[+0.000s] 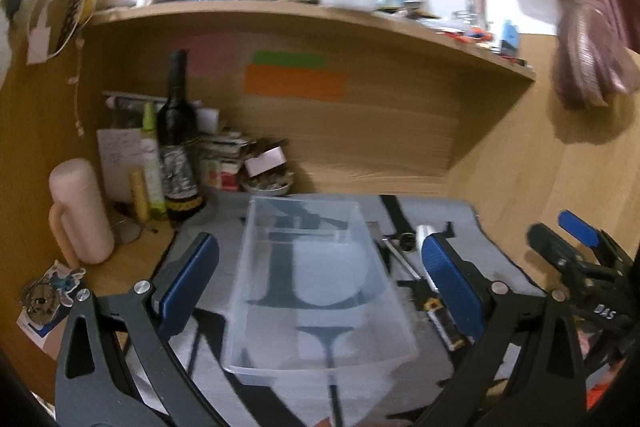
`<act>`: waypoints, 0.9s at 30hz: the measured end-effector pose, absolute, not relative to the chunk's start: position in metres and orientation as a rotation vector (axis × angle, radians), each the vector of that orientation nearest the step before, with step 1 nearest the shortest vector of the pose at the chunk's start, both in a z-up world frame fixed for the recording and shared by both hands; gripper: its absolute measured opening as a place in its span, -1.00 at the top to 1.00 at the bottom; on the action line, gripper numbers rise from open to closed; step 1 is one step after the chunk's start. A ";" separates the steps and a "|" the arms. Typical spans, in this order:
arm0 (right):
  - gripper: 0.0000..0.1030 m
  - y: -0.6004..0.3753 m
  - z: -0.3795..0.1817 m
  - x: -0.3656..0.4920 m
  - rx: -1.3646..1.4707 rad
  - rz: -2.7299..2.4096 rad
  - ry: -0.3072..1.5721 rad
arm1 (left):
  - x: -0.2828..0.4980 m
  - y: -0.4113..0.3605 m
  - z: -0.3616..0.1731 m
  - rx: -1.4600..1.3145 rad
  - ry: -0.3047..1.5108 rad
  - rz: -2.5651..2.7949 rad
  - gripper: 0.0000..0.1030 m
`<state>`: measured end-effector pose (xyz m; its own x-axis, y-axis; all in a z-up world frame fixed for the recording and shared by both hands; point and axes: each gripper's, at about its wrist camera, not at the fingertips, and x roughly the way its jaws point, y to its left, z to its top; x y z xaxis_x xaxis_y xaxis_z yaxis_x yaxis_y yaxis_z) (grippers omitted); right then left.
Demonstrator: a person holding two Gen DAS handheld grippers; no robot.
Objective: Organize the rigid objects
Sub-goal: 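Grip the clear box wall with the left tool while the right tool approaches the white device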
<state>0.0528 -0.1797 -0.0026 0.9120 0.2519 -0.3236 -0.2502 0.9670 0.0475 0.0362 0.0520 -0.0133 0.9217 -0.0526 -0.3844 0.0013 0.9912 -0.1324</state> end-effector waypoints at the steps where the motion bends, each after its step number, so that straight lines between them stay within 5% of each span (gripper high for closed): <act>1: -1.00 -0.181 -0.004 0.056 0.012 0.263 0.344 | 0.040 0.058 -0.014 -0.141 0.408 -0.021 -1.00; 3: -1.00 -0.182 -0.007 0.061 0.021 0.267 0.361 | 0.044 0.067 -0.017 -0.145 0.423 -0.011 -0.97; 6: -0.99 -0.180 -0.011 0.069 0.011 0.264 0.385 | 0.054 0.077 -0.023 -0.123 0.466 0.013 -0.60; 11: -0.84 -0.176 -0.019 0.086 -0.013 0.264 0.433 | 0.076 0.094 -0.040 -0.124 0.562 0.008 -0.44; 16: -0.63 -0.173 -0.029 0.103 -0.035 0.250 0.488 | 0.099 0.110 -0.058 -0.159 0.669 -0.022 0.06; 27: -0.08 -0.178 -0.056 0.142 -0.051 0.212 0.644 | 0.146 0.127 -0.087 -0.174 0.838 -0.061 0.43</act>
